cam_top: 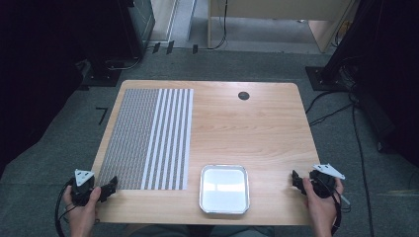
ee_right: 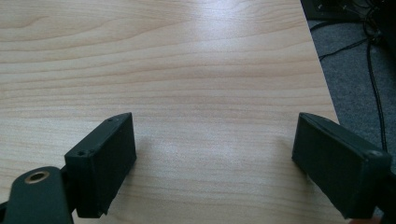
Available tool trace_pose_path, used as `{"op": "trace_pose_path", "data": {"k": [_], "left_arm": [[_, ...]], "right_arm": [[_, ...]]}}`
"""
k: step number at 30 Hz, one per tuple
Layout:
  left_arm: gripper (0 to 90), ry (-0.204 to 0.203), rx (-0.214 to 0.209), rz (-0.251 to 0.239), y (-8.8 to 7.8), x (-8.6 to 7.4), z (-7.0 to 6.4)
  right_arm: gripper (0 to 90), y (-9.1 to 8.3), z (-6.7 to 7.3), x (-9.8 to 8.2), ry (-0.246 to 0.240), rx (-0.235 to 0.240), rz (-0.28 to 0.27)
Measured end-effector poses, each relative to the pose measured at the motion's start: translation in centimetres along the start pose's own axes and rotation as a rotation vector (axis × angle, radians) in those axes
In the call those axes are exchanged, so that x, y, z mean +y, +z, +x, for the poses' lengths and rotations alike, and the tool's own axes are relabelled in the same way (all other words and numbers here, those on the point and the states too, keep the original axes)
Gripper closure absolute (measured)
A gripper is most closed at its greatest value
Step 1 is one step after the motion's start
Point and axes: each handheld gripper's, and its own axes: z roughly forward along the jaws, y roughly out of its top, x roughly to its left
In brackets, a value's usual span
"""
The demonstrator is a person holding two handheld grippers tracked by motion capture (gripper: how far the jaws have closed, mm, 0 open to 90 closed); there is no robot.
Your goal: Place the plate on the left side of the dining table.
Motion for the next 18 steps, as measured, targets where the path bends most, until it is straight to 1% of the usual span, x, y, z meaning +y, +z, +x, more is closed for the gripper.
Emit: {"op": "trace_pose_path", "data": {"k": [3, 5, 6, 7, 8, 10, 11, 14, 15, 18], "left_arm": [[16.4, -0.027, -0.003, -0.016, -0.3, 0.1, 0.2], [16.4, -0.052, -0.014, -0.026, -0.5, 0.2, 0.2], [16.4, -0.063, -0.022, -0.036, -0.6, 0.3, 0.1], [16.4, -0.066, -0.028, -0.042, -0.7, 0.4, 0.0], [16.4, -0.066, -0.026, -0.047, -0.8, 0.5, -0.2], [16.4, -0.044, -0.009, -0.054, -0.9, 0.7, -0.6], [16.4, -0.039, -0.010, -0.059, -1.0, 0.8, -0.8], [16.4, -0.037, -0.029, -0.069, -1.2, 0.9, -1.5], [16.3, -0.034, -0.034, -0.070, -1.3, 0.9, -1.7], [16.4, -0.030, -0.053, -0.076, -1.4, 1.1, -2.5]], "right_arm": [[13.9, -0.1, 0.1, -0.1, 0.010, 0.006, -0.005], [13.9, -0.3, 0.1, -0.2, 0.025, 0.019, -0.021], [13.9, -0.4, 0.2, -0.2, 0.028, 0.016, -0.028], [13.9, -0.6, 0.3, -0.1, 0.026, 0.011, -0.034], [13.9, -0.8, 0.3, -0.1, 0.028, 0.006, -0.043], [13.9, -1.1, 0.4, 0.0, 0.025, 0.002, -0.064], [13.8, -1.3, 0.5, 0.0, 0.028, 0.003, -0.069], [13.9, -1.7, 0.6, 0.0, 0.042, 0.015, -0.079], [13.9, -1.8, 0.7, 0.1, 0.042, 0.013, -0.082], [13.9, -2.1, 0.9, 0.2, 0.032, 0.016, -0.098]]}}
